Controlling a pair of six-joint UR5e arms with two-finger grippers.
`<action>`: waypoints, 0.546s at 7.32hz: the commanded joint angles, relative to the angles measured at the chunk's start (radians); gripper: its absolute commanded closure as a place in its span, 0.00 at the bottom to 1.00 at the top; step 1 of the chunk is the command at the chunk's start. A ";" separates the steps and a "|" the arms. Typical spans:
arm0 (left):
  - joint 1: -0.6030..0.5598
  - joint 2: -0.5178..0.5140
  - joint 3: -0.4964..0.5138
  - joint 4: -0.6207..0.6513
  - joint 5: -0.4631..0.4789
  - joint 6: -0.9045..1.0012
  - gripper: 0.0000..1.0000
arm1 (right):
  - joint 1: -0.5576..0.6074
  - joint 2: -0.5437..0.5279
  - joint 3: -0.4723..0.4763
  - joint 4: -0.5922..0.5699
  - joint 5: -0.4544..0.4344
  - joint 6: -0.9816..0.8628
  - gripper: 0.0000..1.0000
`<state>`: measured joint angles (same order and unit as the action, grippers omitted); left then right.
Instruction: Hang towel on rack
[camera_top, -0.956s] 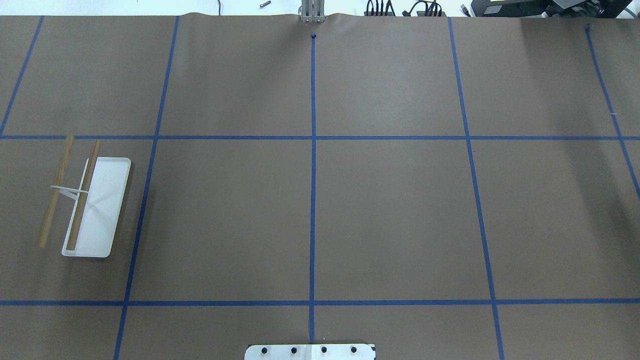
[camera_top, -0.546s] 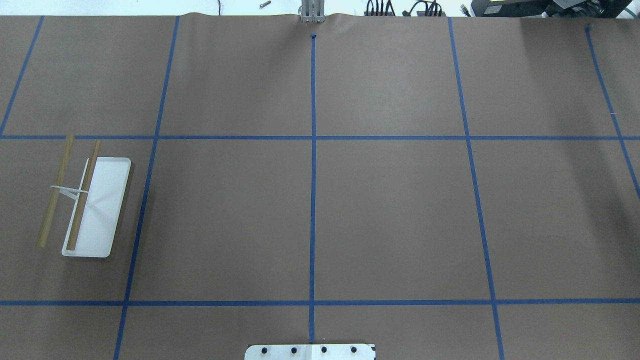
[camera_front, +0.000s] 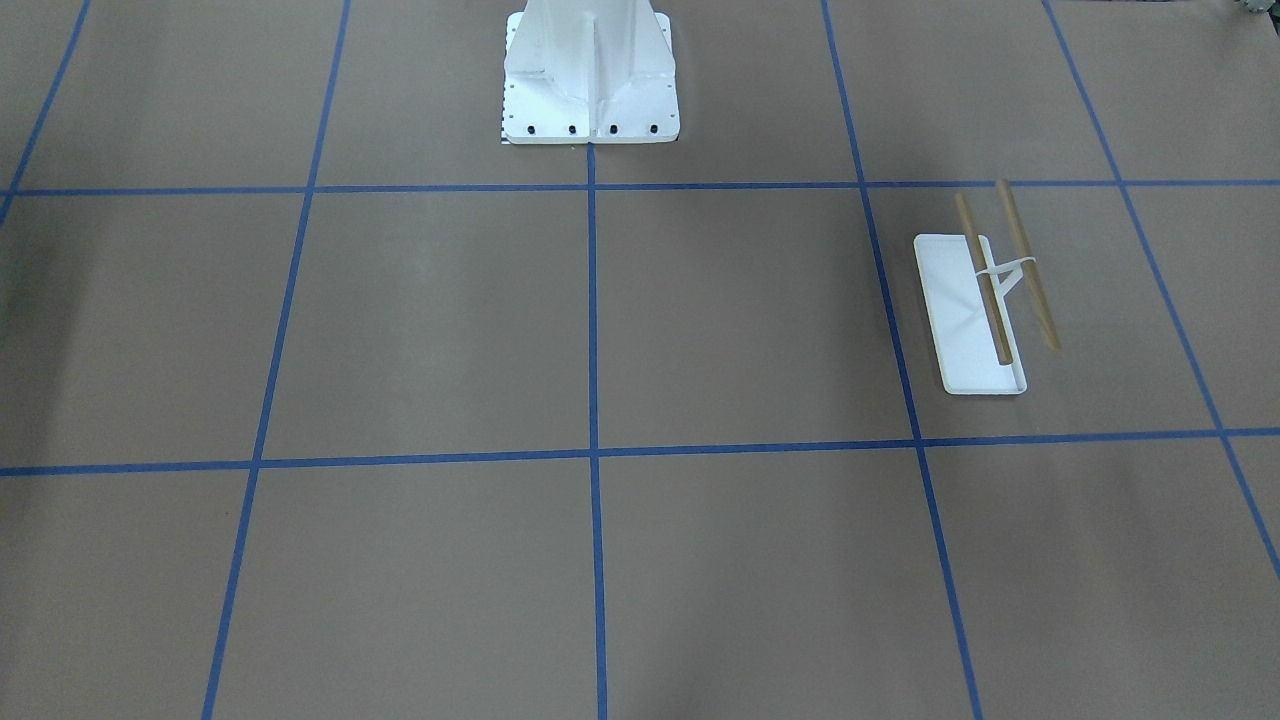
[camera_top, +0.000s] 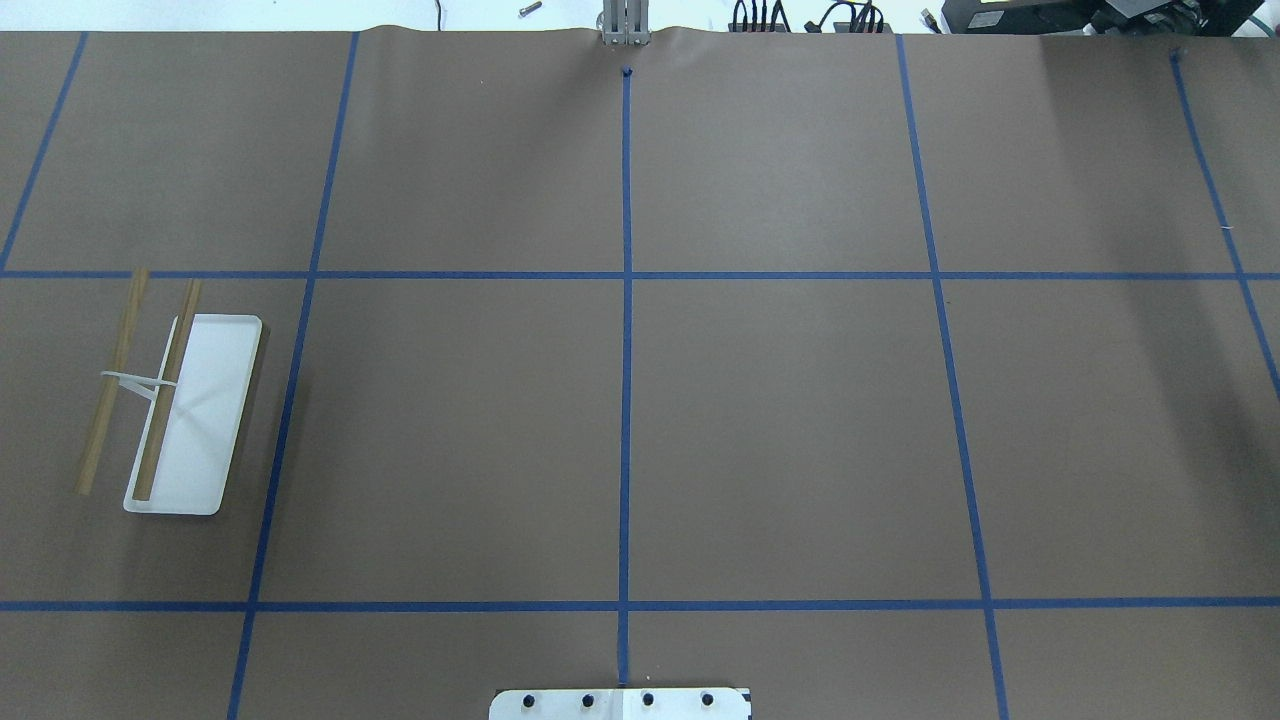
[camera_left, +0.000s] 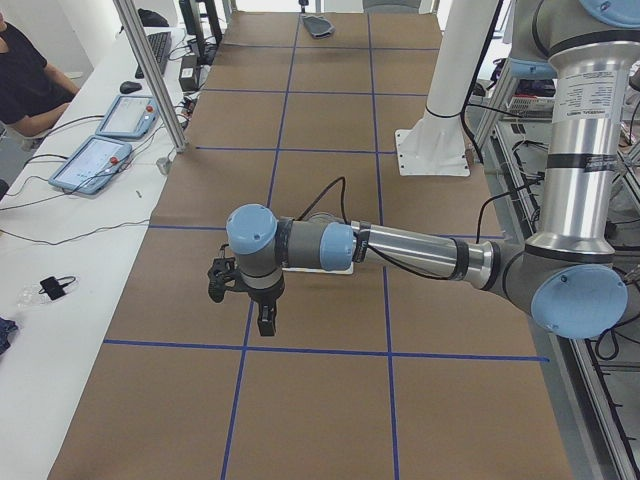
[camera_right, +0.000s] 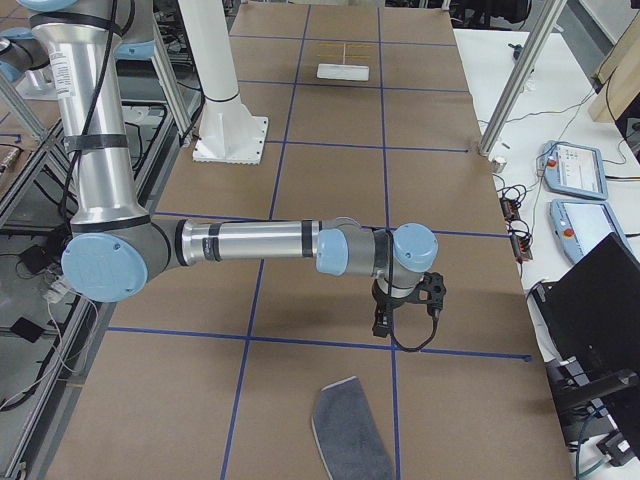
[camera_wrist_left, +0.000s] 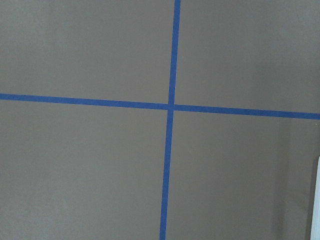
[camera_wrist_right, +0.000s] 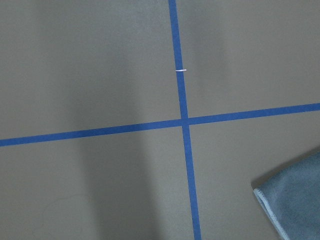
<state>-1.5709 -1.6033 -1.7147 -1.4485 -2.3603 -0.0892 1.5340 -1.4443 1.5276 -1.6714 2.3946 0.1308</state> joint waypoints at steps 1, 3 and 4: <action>0.002 -0.013 -0.006 -0.047 0.001 -0.004 0.02 | 0.000 0.015 0.002 0.001 -0.006 -0.002 0.00; 0.011 -0.003 0.004 -0.217 -0.001 -0.007 0.02 | -0.029 0.053 0.012 0.001 -0.055 -0.004 0.00; 0.011 -0.003 0.009 -0.225 0.001 0.002 0.02 | -0.029 0.065 -0.004 0.001 -0.057 -0.014 0.00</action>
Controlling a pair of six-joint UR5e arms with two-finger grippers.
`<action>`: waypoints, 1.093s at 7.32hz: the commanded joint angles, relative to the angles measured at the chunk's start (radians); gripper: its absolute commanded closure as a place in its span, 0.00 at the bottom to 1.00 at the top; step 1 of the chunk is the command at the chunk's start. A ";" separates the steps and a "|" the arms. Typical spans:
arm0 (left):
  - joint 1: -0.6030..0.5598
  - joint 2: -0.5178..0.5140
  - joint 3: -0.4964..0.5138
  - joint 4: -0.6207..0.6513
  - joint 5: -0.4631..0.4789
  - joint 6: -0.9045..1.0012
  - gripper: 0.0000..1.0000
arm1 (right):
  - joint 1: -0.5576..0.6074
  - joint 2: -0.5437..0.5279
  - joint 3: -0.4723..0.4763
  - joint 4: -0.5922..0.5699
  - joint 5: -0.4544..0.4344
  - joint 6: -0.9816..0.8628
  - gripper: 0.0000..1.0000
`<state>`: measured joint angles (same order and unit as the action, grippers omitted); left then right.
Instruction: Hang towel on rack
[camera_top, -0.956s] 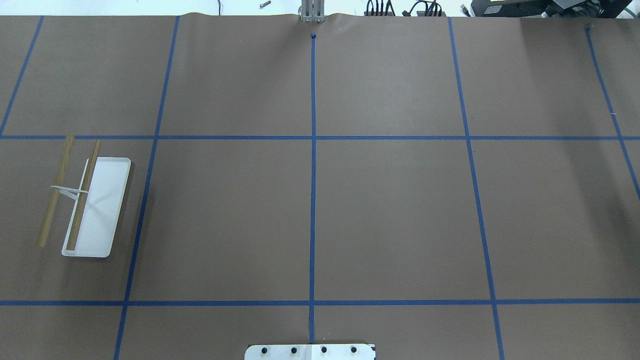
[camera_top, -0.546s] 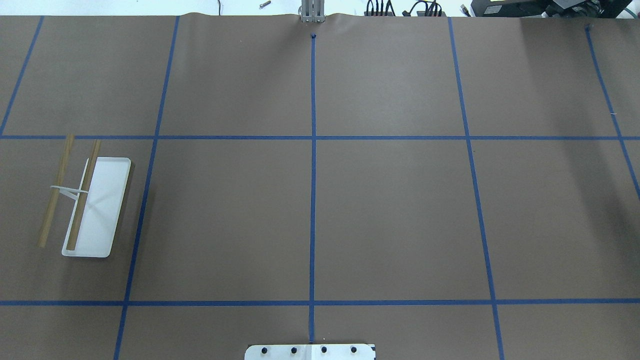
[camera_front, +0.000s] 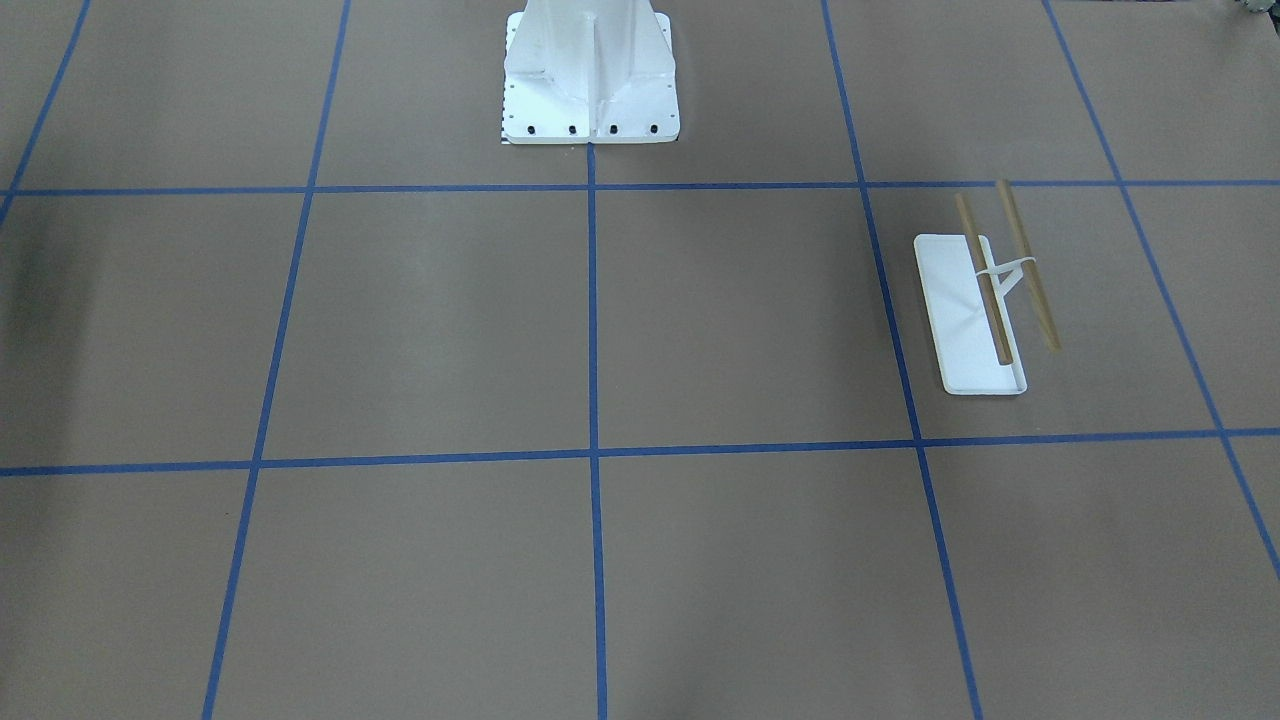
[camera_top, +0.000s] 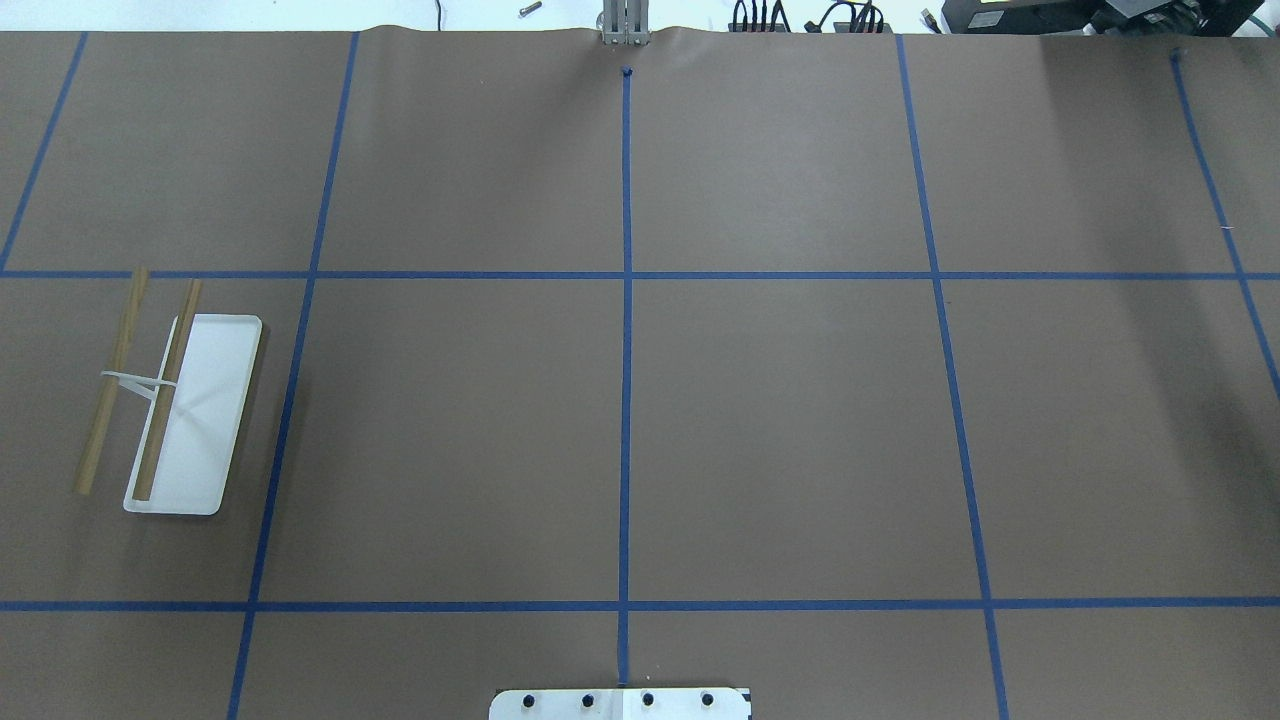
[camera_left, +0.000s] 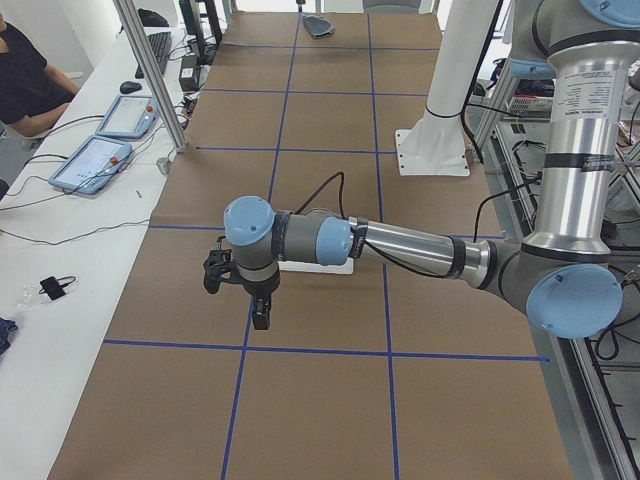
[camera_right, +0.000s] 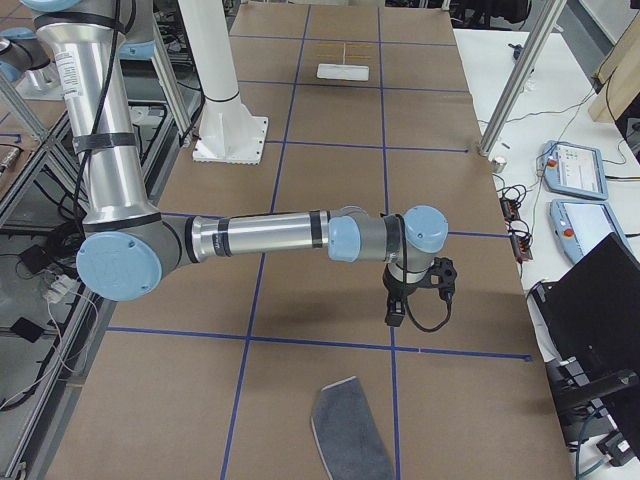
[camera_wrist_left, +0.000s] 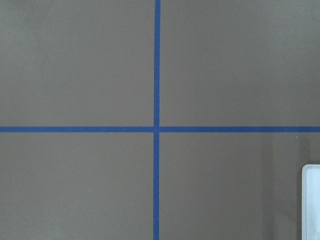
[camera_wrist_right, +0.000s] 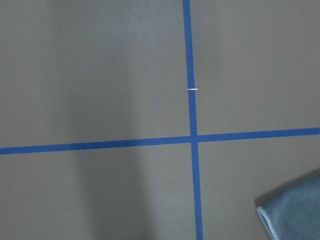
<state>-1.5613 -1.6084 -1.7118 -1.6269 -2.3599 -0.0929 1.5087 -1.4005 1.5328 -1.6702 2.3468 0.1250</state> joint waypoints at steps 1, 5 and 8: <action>0.003 -0.001 0.008 -0.045 0.005 0.001 0.02 | -0.004 0.011 -0.041 0.047 -0.012 -0.005 0.00; 0.038 -0.038 0.100 -0.048 0.007 -0.068 0.02 | -0.004 -0.051 -0.143 0.277 -0.011 -0.019 0.00; 0.038 0.005 0.110 -0.173 0.005 -0.071 0.02 | -0.004 -0.135 -0.148 0.335 -0.126 -0.054 0.00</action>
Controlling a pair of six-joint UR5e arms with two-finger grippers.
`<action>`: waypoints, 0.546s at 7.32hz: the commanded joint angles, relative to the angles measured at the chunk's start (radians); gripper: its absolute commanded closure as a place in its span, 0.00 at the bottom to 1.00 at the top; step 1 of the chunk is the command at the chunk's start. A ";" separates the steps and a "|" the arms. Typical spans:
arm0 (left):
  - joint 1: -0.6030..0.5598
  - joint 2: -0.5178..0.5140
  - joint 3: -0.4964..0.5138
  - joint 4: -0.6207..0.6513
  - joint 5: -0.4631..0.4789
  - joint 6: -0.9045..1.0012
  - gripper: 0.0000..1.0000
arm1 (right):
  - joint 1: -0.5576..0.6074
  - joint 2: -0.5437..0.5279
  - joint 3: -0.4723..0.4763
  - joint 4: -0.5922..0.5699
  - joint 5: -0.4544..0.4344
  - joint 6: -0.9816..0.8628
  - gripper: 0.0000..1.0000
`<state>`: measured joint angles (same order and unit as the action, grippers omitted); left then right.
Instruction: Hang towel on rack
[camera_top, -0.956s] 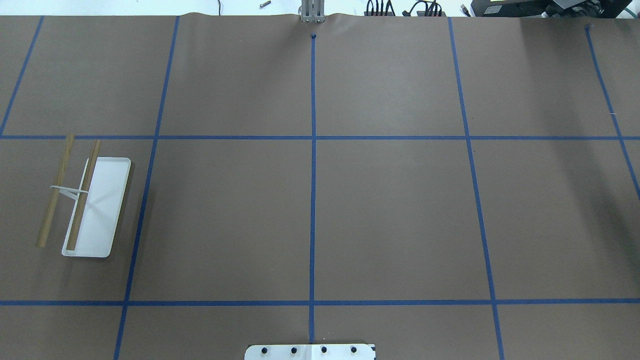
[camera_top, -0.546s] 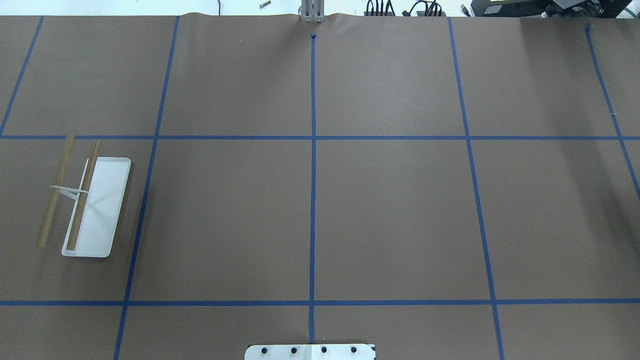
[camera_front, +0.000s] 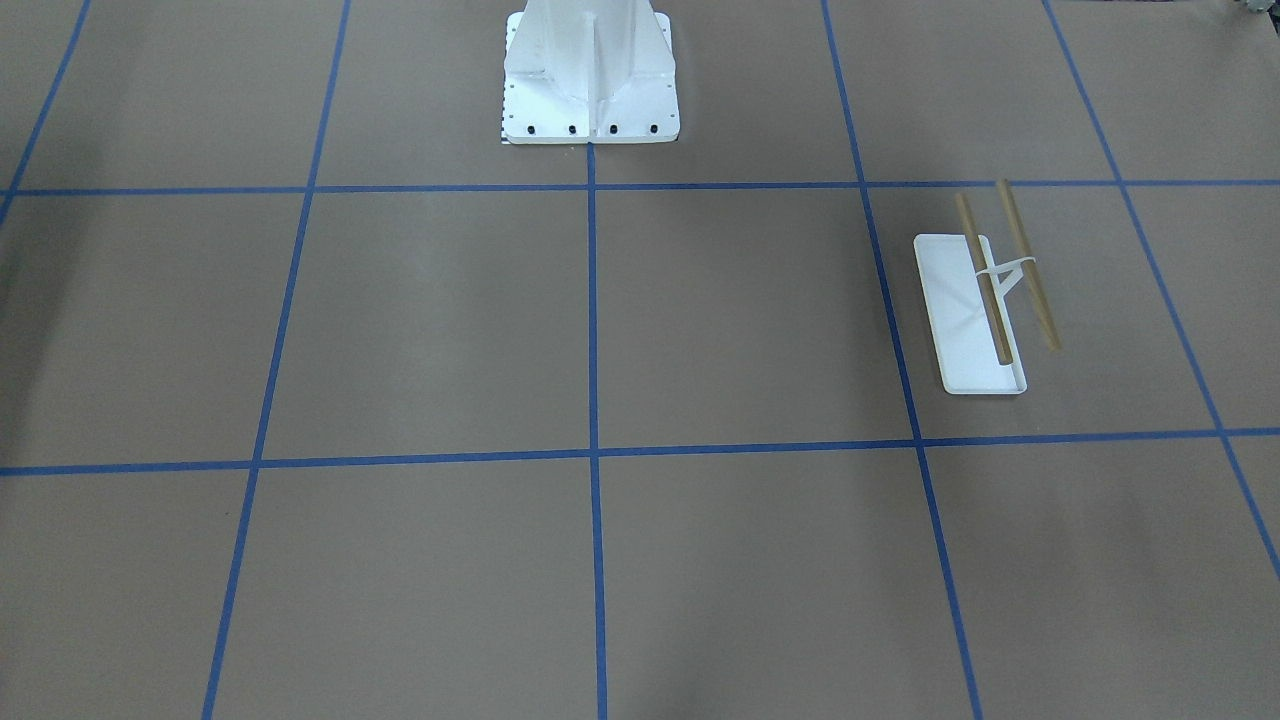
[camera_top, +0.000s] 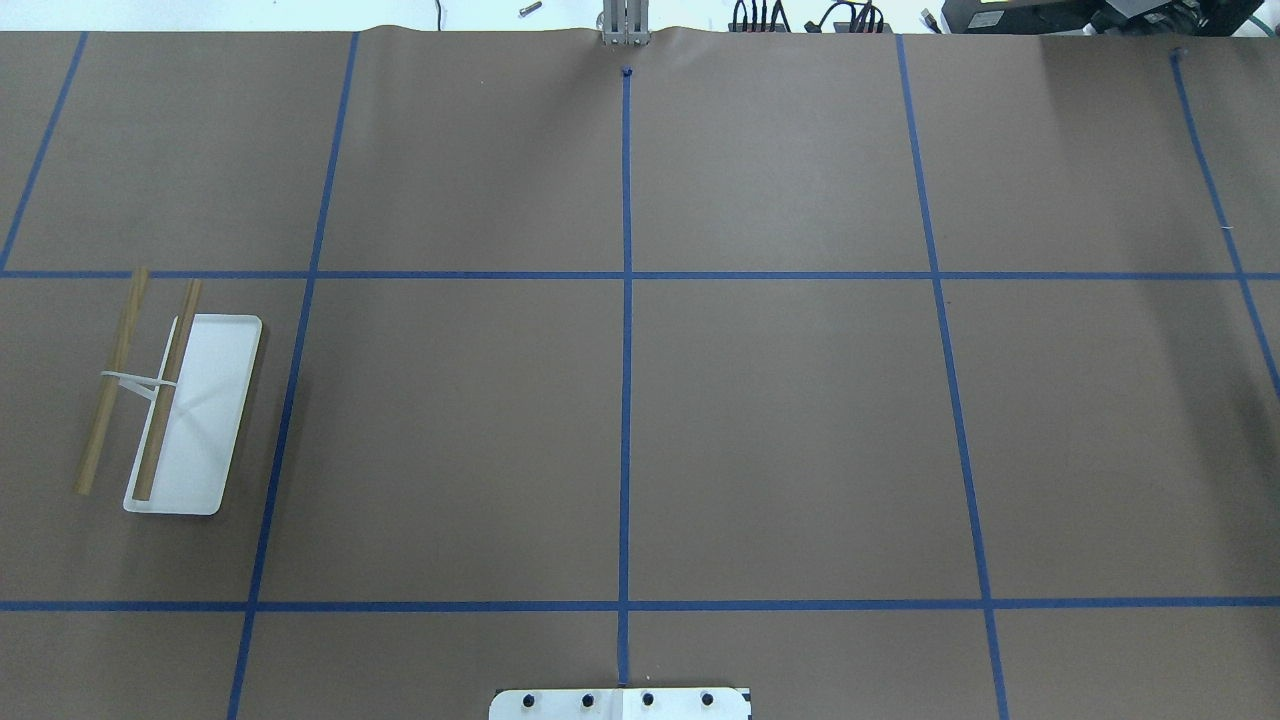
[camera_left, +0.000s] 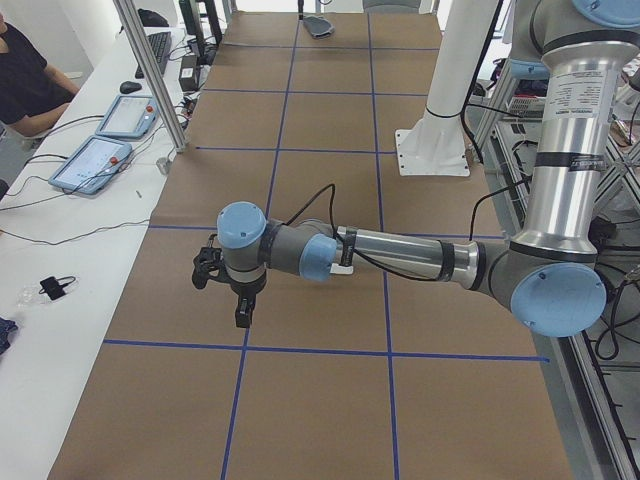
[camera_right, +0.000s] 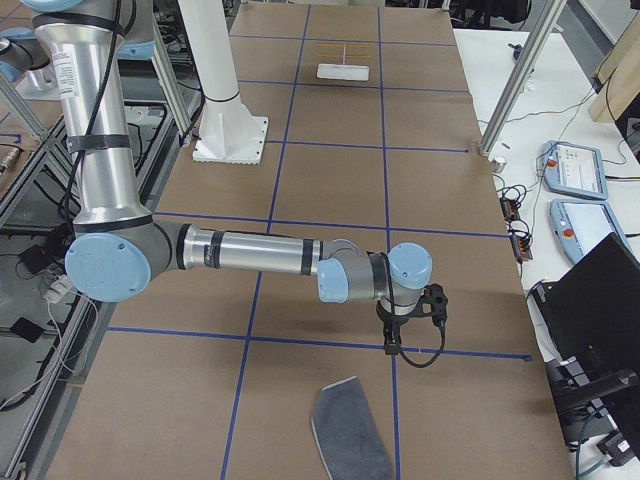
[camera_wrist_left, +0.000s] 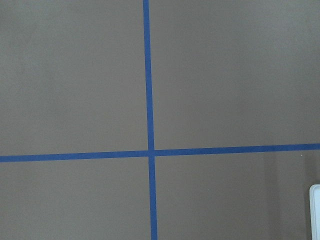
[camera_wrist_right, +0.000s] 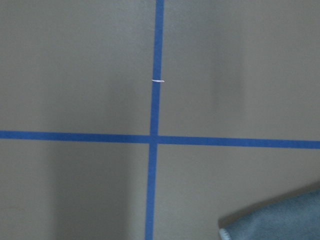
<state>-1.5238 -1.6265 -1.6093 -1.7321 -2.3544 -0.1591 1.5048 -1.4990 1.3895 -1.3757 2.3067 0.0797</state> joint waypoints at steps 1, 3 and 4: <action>0.001 0.023 0.008 -0.073 -0.002 -0.008 0.02 | -0.001 -0.088 -0.033 0.100 -0.116 -0.012 0.00; 0.001 0.022 0.005 -0.073 -0.005 -0.034 0.02 | -0.011 -0.084 -0.229 0.327 -0.063 -0.034 0.00; 0.001 0.020 0.002 -0.073 -0.006 -0.071 0.02 | -0.040 -0.078 -0.265 0.348 -0.038 -0.035 0.00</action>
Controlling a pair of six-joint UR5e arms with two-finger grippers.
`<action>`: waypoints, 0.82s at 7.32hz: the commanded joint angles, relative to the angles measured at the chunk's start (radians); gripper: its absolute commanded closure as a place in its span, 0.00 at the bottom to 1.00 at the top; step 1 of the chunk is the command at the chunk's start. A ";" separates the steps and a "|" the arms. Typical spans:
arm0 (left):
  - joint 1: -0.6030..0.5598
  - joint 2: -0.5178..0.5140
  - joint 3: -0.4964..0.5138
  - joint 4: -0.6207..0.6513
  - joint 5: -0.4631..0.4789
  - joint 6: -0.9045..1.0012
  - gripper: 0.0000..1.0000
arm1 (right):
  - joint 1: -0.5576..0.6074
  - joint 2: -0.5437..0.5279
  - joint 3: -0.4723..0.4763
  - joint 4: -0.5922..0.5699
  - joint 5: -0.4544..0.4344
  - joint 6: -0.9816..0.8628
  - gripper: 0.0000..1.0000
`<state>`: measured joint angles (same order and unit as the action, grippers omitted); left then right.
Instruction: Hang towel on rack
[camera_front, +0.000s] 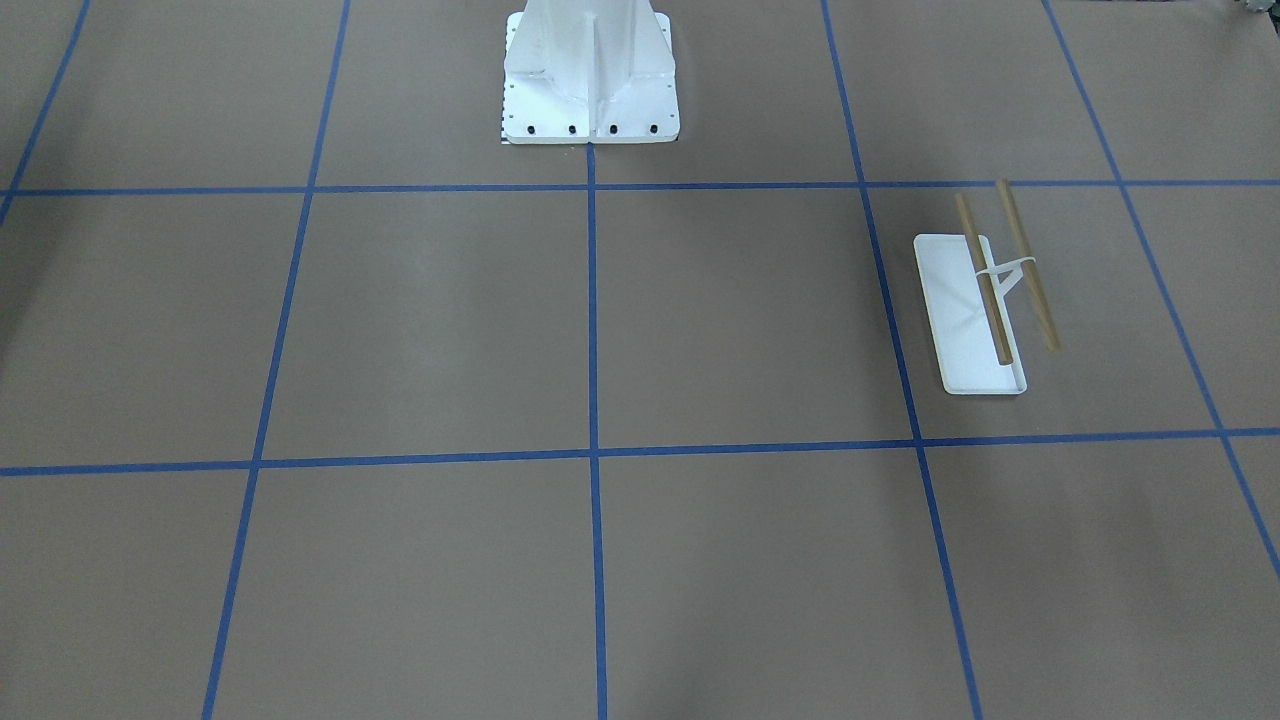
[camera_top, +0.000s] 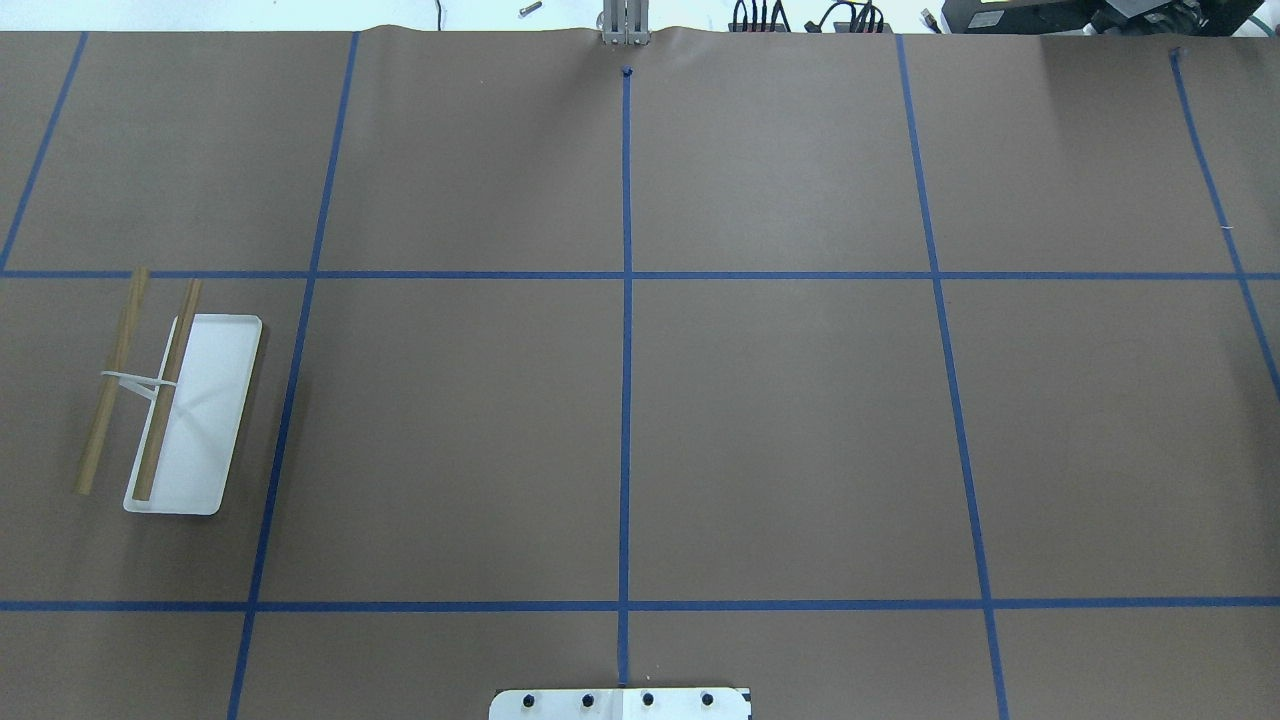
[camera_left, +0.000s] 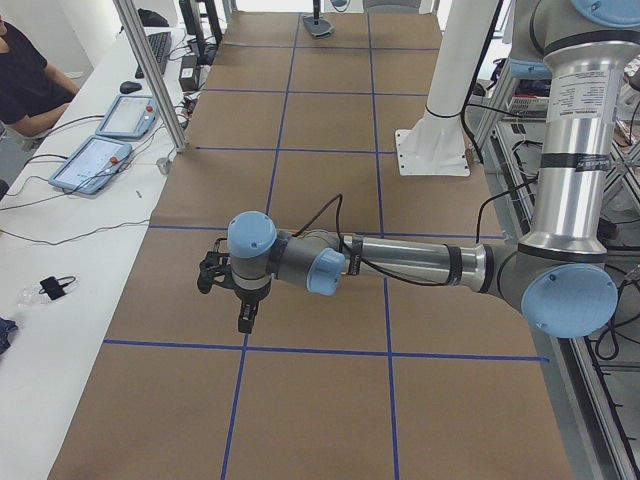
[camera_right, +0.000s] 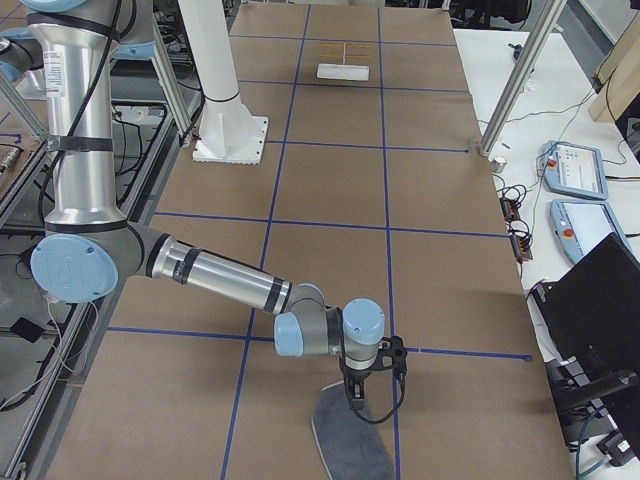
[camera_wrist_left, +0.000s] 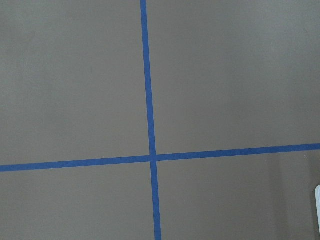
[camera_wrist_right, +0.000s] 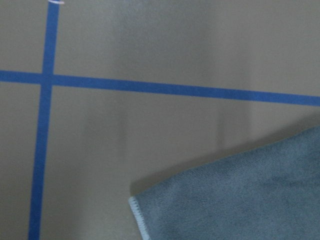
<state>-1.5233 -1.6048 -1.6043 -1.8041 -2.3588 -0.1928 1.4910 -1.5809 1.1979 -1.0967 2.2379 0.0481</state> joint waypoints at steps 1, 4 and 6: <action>0.000 -0.003 0.000 -0.001 -0.002 -0.039 0.02 | -0.052 0.005 -0.073 0.070 0.031 -0.005 0.00; 0.000 -0.010 0.004 0.000 -0.002 -0.040 0.02 | -0.095 0.035 -0.086 0.075 0.020 -0.013 0.00; 0.000 -0.010 0.003 0.000 -0.002 -0.040 0.02 | -0.103 0.068 -0.139 0.078 0.019 -0.011 0.00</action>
<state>-1.5233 -1.6146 -1.6008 -1.8039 -2.3608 -0.2330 1.3934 -1.5377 1.1004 -1.0211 2.2572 0.0365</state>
